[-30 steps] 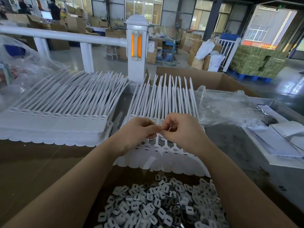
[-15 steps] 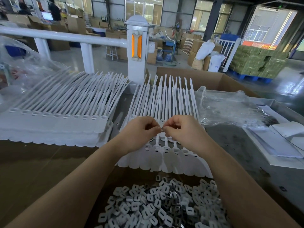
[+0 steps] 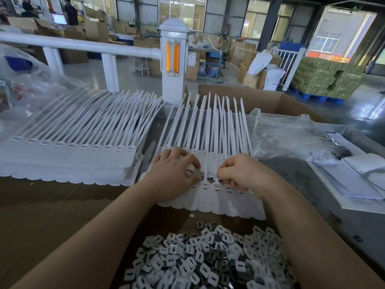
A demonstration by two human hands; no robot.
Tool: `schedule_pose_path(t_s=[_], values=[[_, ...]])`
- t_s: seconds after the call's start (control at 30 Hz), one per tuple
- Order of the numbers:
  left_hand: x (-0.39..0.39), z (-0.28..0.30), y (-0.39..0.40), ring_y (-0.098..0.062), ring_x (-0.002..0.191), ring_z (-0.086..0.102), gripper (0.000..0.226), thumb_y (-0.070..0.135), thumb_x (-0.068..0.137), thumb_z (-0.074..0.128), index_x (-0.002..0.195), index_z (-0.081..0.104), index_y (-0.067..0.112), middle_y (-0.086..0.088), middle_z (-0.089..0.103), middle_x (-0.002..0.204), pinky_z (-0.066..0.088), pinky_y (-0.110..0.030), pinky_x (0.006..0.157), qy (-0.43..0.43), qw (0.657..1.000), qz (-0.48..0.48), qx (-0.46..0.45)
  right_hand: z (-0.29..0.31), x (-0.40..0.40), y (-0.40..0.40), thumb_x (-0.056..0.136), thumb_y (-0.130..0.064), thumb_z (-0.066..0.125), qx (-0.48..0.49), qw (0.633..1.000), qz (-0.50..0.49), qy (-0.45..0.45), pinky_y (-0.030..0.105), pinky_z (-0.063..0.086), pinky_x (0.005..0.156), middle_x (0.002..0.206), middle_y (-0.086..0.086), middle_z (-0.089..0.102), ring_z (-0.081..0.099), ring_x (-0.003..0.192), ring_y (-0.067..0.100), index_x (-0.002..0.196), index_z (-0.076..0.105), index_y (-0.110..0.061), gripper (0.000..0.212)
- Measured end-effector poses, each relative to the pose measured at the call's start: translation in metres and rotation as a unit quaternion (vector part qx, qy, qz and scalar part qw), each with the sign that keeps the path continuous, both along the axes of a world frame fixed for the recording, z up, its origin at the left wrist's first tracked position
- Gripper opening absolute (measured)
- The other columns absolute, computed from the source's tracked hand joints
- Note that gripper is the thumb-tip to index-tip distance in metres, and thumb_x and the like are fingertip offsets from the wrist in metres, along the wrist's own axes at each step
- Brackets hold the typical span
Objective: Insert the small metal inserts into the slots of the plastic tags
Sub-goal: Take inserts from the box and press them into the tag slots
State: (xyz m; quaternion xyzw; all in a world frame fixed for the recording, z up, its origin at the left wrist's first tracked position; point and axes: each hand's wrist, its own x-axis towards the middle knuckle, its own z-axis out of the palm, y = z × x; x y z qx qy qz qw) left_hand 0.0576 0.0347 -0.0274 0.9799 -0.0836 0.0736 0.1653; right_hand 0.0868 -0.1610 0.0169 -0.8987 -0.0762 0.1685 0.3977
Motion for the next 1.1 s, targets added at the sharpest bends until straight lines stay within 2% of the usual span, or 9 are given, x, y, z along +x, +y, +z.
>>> schedule_pose_path(t_s=[0.17, 0.43, 0.63, 0.8, 0.9, 0.97, 1.1], values=[[0.002, -0.007, 0.01, -0.023, 0.139, 0.023, 0.03, 0.06, 0.095, 0.037, 0.122, 0.044, 0.049, 0.005, 0.032, 0.146, 0.018, -0.045, 0.113, 0.0, 0.999, 0.026, 0.019, 0.0, 0.001, 0.0, 0.085, -0.014, 0.067, -0.016, 0.999, -0.01, 0.025, 0.018, 0.034, 0.039, 0.045, -0.007, 0.056, 0.044, 0.036, 0.006, 0.076, 0.068, -0.007, 0.011], [0.004, -0.013, 0.011, -0.022, 0.138, 0.024, 0.03, 0.057, 0.096, 0.035, 0.123, 0.042, 0.048, 0.005, 0.033, 0.145, 0.018, -0.044, 0.112, -0.016, 0.999, 0.031, 0.022, -0.009, -0.001, 0.01, 0.082, -0.018, 0.07, -0.049, 0.999, -0.021, -0.006, 0.019, 0.033, 0.041, 0.062, 0.005, 0.06, 0.046, 0.046, 0.012, 0.088, 0.074, 0.004, 0.023], [0.005, -0.015, 0.011, -0.022, 0.136, 0.026, 0.03, 0.057, 0.096, 0.036, 0.123, 0.043, 0.047, 0.005, 0.033, 0.143, 0.019, -0.044, 0.111, -0.025, 0.999, 0.029, 0.021, -0.015, 0.001, 0.01, 0.081, -0.023, 0.073, -0.068, 0.997, -0.018, -0.017, 0.015, 0.031, 0.038, 0.061, 0.005, 0.056, 0.043, 0.037, 0.007, 0.087, 0.073, 0.005, 0.028], [0.005, -0.015, 0.011, -0.022, 0.137, 0.025, 0.03, 0.057, 0.096, 0.035, 0.123, 0.043, 0.047, 0.005, 0.033, 0.143, 0.019, -0.043, 0.111, -0.025, 0.999, 0.03, 0.02, -0.015, 0.002, 0.009, 0.081, -0.024, 0.077, -0.069, 0.998, -0.01, -0.007, 0.014, 0.035, 0.039, 0.06, 0.001, 0.059, 0.047, 0.039, 0.005, 0.085, 0.075, -0.002, 0.023], [0.005, -0.015, 0.011, -0.022, 0.137, 0.025, 0.03, 0.057, 0.096, 0.035, 0.124, 0.043, 0.047, 0.005, 0.033, 0.144, 0.018, -0.044, 0.112, -0.026, 0.999, 0.025, 0.022, -0.013, 0.002, 0.007, 0.084, -0.02, 0.076, -0.034, 0.999, -0.011, 0.017, 0.012, 0.032, 0.036, 0.046, -0.008, 0.057, 0.043, 0.034, 0.002, 0.078, 0.073, -0.007, 0.014], [0.004, -0.014, 0.011, -0.022, 0.137, 0.025, 0.031, 0.057, 0.096, 0.035, 0.124, 0.043, 0.046, 0.004, 0.033, 0.144, 0.018, -0.044, 0.112, -0.026, 0.999, 0.024, 0.021, -0.012, 0.001, 0.006, 0.086, -0.015, 0.073, -0.008, 0.999, -0.016, 0.029, 0.012, 0.03, 0.034, 0.043, -0.009, 0.055, 0.041, 0.032, 0.002, 0.081, 0.071, -0.008, 0.009], [0.004, -0.014, 0.011, -0.022, 0.137, 0.025, 0.031, 0.057, 0.097, 0.035, 0.125, 0.043, 0.046, 0.004, 0.033, 0.144, 0.018, -0.044, 0.112, -0.026, 0.999, 0.026, 0.022, -0.013, 0.0, 0.009, 0.086, -0.018, 0.075, -0.032, 0.999, -0.009, 0.009, 0.012, 0.031, 0.034, 0.045, -0.009, 0.056, 0.042, 0.033, 0.001, 0.083, 0.072, -0.009, 0.01]])
